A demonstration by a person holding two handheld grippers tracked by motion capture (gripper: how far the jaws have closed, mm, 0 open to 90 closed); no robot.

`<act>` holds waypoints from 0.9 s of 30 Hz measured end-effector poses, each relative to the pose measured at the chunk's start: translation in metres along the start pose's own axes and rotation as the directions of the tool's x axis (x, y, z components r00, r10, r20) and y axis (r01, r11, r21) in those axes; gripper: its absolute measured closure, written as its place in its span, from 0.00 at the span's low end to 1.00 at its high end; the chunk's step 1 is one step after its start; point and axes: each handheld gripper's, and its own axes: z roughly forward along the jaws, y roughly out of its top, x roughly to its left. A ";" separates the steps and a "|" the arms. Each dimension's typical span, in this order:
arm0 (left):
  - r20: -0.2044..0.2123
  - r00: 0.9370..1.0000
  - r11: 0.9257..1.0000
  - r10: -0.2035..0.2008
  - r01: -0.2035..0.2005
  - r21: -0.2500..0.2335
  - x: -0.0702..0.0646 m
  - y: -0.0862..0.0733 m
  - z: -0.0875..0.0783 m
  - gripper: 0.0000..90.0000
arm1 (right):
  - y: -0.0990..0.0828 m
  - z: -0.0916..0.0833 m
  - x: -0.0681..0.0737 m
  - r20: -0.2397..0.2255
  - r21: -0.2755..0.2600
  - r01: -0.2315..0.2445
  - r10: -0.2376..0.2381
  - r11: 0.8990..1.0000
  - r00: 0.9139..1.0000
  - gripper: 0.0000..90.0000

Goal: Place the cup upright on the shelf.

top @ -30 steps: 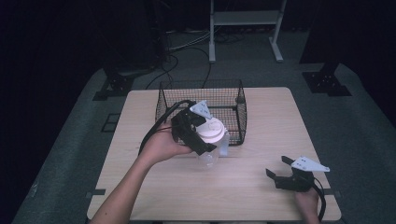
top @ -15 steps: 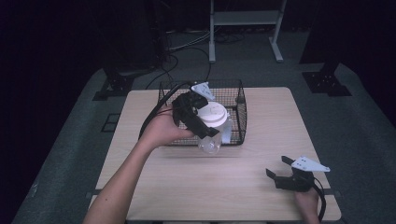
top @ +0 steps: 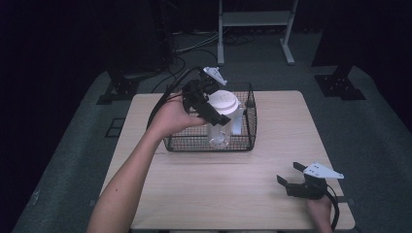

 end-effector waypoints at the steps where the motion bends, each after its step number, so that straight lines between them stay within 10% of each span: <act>1: -0.001 1.000 1.000 0.000 0.000 0.004 0.002 0.002 0.000 0.06 | 0.000 0.000 0.000 0.000 -0.001 -0.001 0.001 1.000 1.000 0.14; 27: -0.098 0.984 0.987 -0.152 0.156 0.031 0.067 0.011 0.027 0.06 | 0.000 -0.001 0.000 -0.004 0.000 -0.015 0.015 1.000 1.000 0.14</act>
